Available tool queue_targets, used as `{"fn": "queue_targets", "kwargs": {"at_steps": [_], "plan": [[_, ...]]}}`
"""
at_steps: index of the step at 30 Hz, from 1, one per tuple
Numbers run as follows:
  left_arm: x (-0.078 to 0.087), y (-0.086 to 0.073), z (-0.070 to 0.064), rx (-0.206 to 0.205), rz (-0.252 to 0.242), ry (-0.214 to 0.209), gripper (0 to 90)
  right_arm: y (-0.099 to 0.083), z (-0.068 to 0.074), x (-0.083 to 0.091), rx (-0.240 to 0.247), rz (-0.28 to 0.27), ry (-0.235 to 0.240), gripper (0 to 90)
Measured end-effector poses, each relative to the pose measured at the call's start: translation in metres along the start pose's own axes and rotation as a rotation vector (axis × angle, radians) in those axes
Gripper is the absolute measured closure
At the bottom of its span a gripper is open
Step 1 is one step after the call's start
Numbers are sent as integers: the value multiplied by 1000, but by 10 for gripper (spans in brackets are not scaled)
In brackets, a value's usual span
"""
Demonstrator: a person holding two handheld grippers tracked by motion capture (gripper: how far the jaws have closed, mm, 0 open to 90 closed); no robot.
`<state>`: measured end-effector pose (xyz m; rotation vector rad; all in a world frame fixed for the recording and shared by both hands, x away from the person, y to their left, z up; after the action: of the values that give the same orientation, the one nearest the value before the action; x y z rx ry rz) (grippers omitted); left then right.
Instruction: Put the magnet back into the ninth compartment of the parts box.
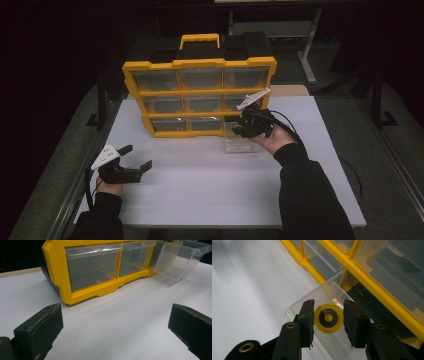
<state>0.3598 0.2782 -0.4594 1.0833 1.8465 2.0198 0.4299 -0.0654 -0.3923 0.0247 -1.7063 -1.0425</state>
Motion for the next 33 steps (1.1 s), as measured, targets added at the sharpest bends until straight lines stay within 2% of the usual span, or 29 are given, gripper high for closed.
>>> {"fn": "queue_targets", "kwargs": {"at_steps": [4,8,11,12,13,14,16,18,20,22,25,33], "plan": [[0,0,0,1,1,-1,0,0,-5,-1,-23,-3,-4,579],[0,0,0,3,0,-1,0,-4,-8,0,-41,5,-30,355],[0,0,0,2,1,-2,0,-7,-8,1,-57,7,-24,272],[0,0,0,2,1,-2,0,-7,-8,1,-57,7,-24,272],[0,0,0,2,1,-2,0,-9,-8,1,-70,11,-28,199],[0,0,0,3,0,-2,0,-9,-8,1,-70,11,-28,199],[0,0,0,4,0,-3,0,-11,-8,1,-75,15,-30,125],[0,0,-1,4,0,-4,0,-11,-8,2,-78,10,-26,123],[0,0,-1,4,-1,-5,0,-13,-6,2,-76,8,-22,38],[0,0,-1,4,-2,-5,0,-14,-6,2,-72,9,-24,13],[0,0,-1,4,-1,-7,0,-17,-3,3,-60,-1,-3,0],[0,0,-1,3,3,-4,0,-23,-6,10,-77,-33,-17,0]]}}
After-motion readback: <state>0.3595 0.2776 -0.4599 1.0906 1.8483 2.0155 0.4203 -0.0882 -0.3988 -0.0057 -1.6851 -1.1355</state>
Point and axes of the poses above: each handheld gripper's, and its own axes: x roughly backward along the jaws, y roughly out of its top, z roughly to its left, the point moved 8 cm from there along -x, roughly forward along the jaws, and after that the axes turned 2 degrees about z, right-handed, at the moved point
